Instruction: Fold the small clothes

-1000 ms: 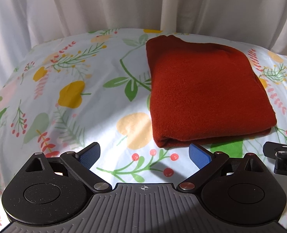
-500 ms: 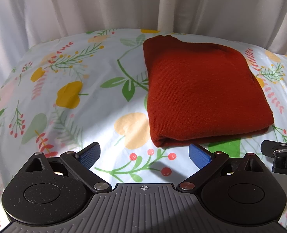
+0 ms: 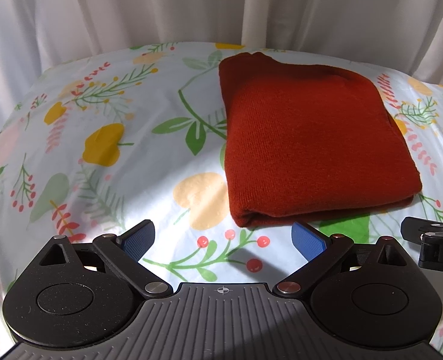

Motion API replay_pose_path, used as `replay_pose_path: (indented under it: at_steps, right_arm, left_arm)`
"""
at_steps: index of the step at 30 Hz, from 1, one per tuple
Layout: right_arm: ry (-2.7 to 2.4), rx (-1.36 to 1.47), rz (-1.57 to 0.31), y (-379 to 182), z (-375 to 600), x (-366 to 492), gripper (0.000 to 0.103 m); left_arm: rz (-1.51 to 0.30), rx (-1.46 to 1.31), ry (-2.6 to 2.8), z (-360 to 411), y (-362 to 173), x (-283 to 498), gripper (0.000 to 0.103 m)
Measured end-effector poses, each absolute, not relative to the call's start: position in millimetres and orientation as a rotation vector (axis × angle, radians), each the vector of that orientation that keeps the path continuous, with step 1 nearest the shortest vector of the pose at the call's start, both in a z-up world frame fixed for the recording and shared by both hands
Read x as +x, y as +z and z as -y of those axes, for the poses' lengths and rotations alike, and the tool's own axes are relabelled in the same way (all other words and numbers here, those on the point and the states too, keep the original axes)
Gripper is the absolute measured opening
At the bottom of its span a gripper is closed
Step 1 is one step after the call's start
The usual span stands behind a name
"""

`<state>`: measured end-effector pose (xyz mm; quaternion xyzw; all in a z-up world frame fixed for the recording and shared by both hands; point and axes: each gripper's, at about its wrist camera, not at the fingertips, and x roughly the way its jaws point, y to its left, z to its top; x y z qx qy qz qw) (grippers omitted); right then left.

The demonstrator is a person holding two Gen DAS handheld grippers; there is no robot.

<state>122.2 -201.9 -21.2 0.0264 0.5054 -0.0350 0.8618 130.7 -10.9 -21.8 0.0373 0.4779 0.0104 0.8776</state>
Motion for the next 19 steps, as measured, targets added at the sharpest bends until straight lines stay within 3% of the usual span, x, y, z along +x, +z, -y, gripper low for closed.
replay_pose_path:
  at_steps: [19]
  right_arm:
    - [-0.084,0.047,-1.056,-20.1,203.9,122.6,0.099]
  left_arm:
    - [-0.967,0.121,-0.006,17.7,-19.5,127.7,0.1]
